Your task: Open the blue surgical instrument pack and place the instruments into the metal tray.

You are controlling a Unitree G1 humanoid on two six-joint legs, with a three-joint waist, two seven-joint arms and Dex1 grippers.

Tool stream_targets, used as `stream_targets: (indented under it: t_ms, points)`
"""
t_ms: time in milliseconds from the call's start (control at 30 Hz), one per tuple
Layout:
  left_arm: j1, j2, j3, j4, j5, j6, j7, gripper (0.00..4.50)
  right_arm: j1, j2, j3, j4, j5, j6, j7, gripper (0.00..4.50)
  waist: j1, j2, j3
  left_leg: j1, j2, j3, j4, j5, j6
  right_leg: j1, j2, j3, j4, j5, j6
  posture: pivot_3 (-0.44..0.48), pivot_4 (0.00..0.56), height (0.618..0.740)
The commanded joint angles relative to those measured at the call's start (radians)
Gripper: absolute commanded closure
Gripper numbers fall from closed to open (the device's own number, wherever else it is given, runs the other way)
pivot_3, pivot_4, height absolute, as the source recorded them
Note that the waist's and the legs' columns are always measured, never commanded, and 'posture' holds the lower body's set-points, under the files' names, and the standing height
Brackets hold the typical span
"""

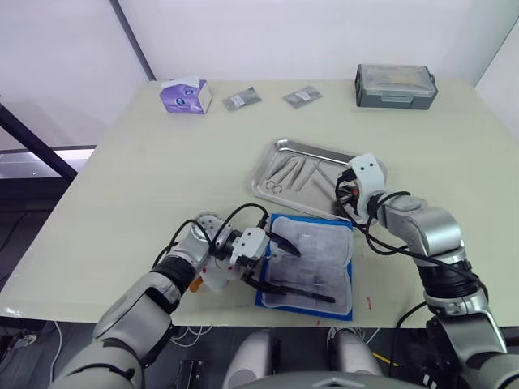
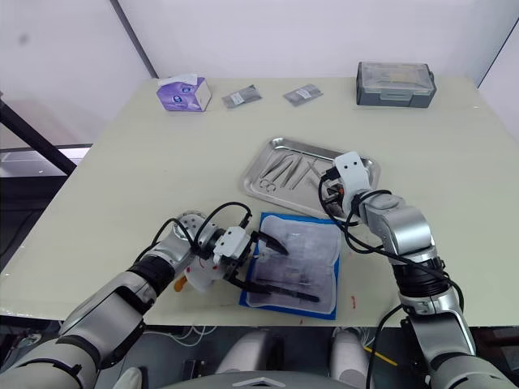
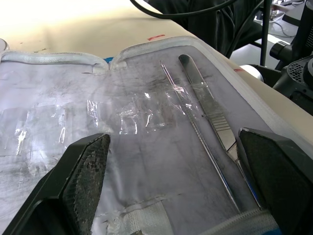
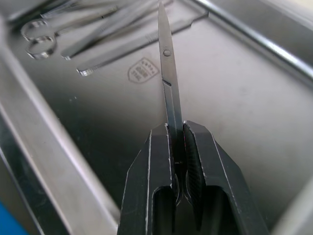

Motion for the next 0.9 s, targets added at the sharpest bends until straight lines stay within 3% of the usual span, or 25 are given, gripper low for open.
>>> stream_targets:
  t_ms: [33, 367, 433, 500, 633, 767, 900]
  points:
    - [0.062, -0.01, -0.079, 0.069, 0.114, 0.01, -0.035, 0.0, -0.033, 0.02, -0.022, 0.008, -0.016, -0.019, -0.023, 4.48, -0.001, 0.0, 0.0, 0.0, 0.0, 0.0, 0.0, 0.0, 0.0, 0.0, 0.0, 0.0, 0.0, 0.0, 0.0, 0.0, 0.15, 0.734]
    - [0.066, -0.009, -0.073, 0.069, 0.116, 0.01, -0.035, 0.0, -0.029, 0.056, -0.03, 0.032, -0.039, 0.001, -0.051, 4.48, -0.005, 0.0, 0.0, 0.001, -0.001, 0.0, 0.0, 0.0, 0.0, 0.0, 0.0, 0.0, 0.002, 0.0, 0.0, 0.0, 0.15, 0.734]
    - [0.067, -0.009, -0.072, 0.07, 0.116, 0.01, -0.035, 0.0, -0.031, 0.063, -0.044, 0.018, -0.03, -0.004, -0.05, 3.61, -0.006, 0.0, 0.0, 0.001, -0.001, 0.0, 0.0, 0.0, 0.0, 0.0, 0.0, 0.0, 0.002, 0.0, 0.0, 0.0, 0.15, 0.734]
    - [0.067, -0.008, -0.072, 0.07, 0.116, 0.01, -0.035, 0.0, -0.033, 0.068, -0.052, 0.002, -0.021, -0.005, -0.044, 3.09, -0.006, 0.0, 0.0, 0.001, -0.001, 0.0, 0.0, 0.0, 0.0, 0.0, 0.0, 0.0, 0.002, 0.0, 0.001, 0.0, 0.15, 0.734]
    - [0.066, -0.008, -0.073, 0.071, 0.117, 0.009, -0.035, 0.0, -0.025, 0.037, -0.031, -0.052, -0.027, -0.009, -0.014, 1.21, -0.006, 0.0, 0.0, 0.001, -0.001, 0.0, 0.0, 0.0, 0.0, 0.0, 0.0, 0.001, 0.002, 0.0, 0.001, 0.0, 0.15, 0.734]
    - [0.065, -0.008, -0.076, 0.072, 0.116, 0.008, -0.035, 0.0, -0.014, -0.017, -0.018, -0.12, -0.024, -0.049, 0.042, 1.21, -0.006, 0.0, 0.0, 0.001, -0.001, 0.0, 0.0, 0.0, 0.0, 0.0, -0.001, 0.001, 0.002, -0.001, 0.001, 0.0, 0.15, 0.734]
    - [0.061, -0.006, -0.085, 0.073, 0.114, 0.005, -0.035, 0.0, 0.128, -0.168, -0.015, -0.327, 0.079, -0.177, 0.287, 1.21, -0.001, 0.0, 0.0, -0.001, -0.003, -0.005, 0.0, 0.0, 0.0, 0.0, -0.001, 0.0, 0.001, -0.003, 0.004, 0.0, 0.15, 0.734]
